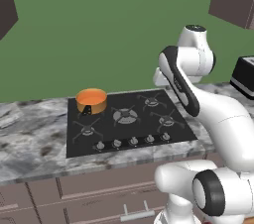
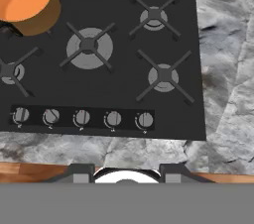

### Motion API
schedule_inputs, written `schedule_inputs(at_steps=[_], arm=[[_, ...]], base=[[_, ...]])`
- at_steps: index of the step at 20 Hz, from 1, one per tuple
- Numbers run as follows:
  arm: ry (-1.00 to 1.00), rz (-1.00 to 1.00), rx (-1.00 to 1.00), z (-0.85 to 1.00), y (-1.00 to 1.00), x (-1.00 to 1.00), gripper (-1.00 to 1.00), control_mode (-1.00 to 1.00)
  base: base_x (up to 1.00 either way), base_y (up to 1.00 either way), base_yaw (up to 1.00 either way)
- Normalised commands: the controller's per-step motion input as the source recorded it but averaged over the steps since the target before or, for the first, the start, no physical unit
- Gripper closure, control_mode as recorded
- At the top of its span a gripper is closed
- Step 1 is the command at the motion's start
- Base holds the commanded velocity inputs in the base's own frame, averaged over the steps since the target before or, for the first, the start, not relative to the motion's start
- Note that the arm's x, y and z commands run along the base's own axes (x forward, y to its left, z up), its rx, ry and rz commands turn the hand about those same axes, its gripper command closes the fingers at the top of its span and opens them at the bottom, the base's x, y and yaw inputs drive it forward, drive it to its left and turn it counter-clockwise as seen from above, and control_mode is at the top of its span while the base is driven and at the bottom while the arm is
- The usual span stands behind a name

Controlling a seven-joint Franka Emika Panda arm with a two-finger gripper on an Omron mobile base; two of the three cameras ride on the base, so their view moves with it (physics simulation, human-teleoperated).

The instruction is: Wait until the marinara sauce is simmered to a deep red color and then turn off the stove.

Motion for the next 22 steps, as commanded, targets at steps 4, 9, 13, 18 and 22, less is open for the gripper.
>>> schedule_inputs(at_steps=[4, 9, 13, 18, 22], arm=[[0.01, 0.00, 0.00, 0.00, 0.00, 0.00, -1.00, -1.00], [0.00, 0.00, 0.00, -0.03, 0.14, -0.06, -1.00, -1.00], [0.03, 0.07, 0.00, -0.13, 0.19, -0.25, -1.00, -1.00], [0.18, 0.17, -0.01, 0.00, 0.46, -0.03, -1.00, -1.00], [0.26, 0.29, -0.03, 0.00, 0.66, 0.00, -1.00, -1.00]], base=[[0.00, 0.00, 0.00], [0.00, 0.00, 0.00], [0.00, 0.00, 0.00], [0.00, 0.00, 0.00], [0.00, 0.00, 0.00]])
